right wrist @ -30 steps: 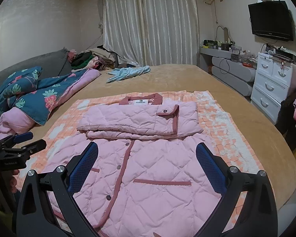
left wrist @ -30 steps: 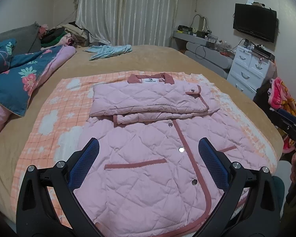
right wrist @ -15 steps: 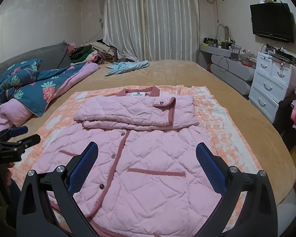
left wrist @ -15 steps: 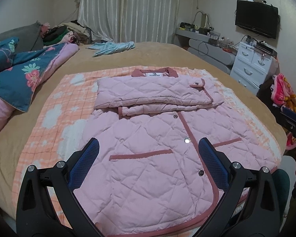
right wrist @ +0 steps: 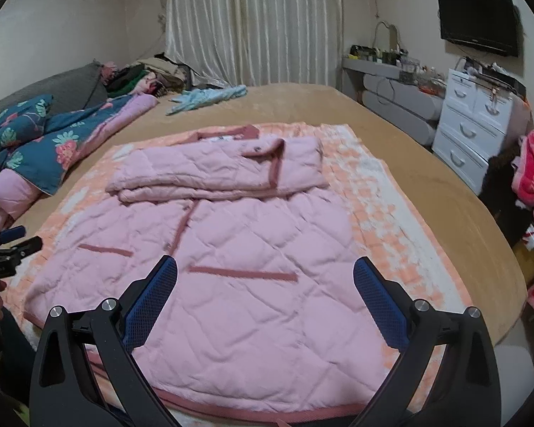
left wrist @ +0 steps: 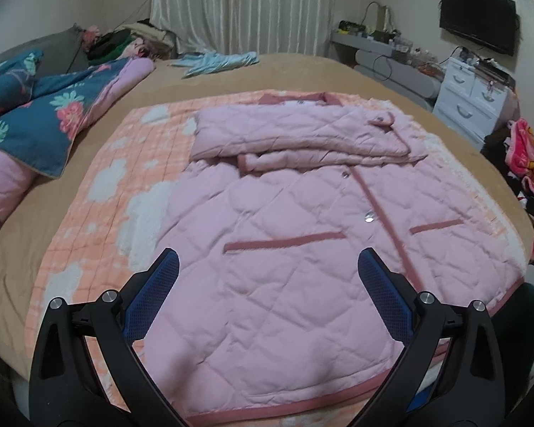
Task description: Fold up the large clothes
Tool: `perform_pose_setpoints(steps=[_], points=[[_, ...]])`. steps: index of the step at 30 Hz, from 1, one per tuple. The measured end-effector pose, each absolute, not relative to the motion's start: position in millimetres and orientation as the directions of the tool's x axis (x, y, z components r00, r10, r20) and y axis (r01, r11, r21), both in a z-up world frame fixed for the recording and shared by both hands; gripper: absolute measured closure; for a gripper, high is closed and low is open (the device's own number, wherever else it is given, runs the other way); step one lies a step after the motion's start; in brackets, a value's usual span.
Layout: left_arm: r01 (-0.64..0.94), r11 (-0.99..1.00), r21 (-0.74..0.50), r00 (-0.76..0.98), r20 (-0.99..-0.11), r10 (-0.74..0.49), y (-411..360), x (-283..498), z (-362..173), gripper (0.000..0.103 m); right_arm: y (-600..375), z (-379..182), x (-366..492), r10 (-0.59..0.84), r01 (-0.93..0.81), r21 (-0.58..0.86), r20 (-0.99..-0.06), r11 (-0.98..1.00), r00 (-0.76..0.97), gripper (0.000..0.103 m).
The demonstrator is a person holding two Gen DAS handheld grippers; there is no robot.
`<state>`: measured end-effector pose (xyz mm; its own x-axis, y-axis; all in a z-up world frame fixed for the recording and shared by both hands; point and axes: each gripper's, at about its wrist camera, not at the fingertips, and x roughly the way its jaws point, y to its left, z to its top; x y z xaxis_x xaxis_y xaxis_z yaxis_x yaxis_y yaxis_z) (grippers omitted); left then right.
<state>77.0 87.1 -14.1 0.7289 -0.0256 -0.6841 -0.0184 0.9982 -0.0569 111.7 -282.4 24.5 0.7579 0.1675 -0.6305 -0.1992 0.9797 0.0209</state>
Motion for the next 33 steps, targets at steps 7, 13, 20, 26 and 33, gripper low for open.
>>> perform_pose_setpoints(steps=[7, 13, 20, 26, 33], points=[[-0.077, 0.995, -0.058, 0.694, -0.720, 0.012, 111, 75, -35, 0.008, -316, -3, 119, 0.142, -0.133, 0.066, -0.696, 0.989, 0.704, 0.004], [-0.119, 0.991, -0.065, 0.661, -0.750, 0.030, 132, 68, -55, 0.008, -343, -24, 126, 0.158, -0.093, 0.129, -0.744, 0.987, 0.649, 0.004], [-0.168, 0.981, -0.094, 0.622, -0.783, 0.032, 157, 63, -74, 0.008, -356, -51, 135, 0.138, -0.079, 0.113, -0.813, 0.990, 0.565, 0.004], [-0.195, 0.971, -0.137, 0.585, -0.811, 0.003, 175, 60, -91, 0.008, -362, -70, 137, 0.141, -0.075, 0.119, -0.852, 0.990, 0.504, 0.004], [-0.195, 0.963, -0.187, 0.557, -0.829, -0.048, 185, 53, -106, 0.008, -369, -82, 137, 0.184, -0.087, 0.162, -0.886, 0.983, 0.427, 0.004]])
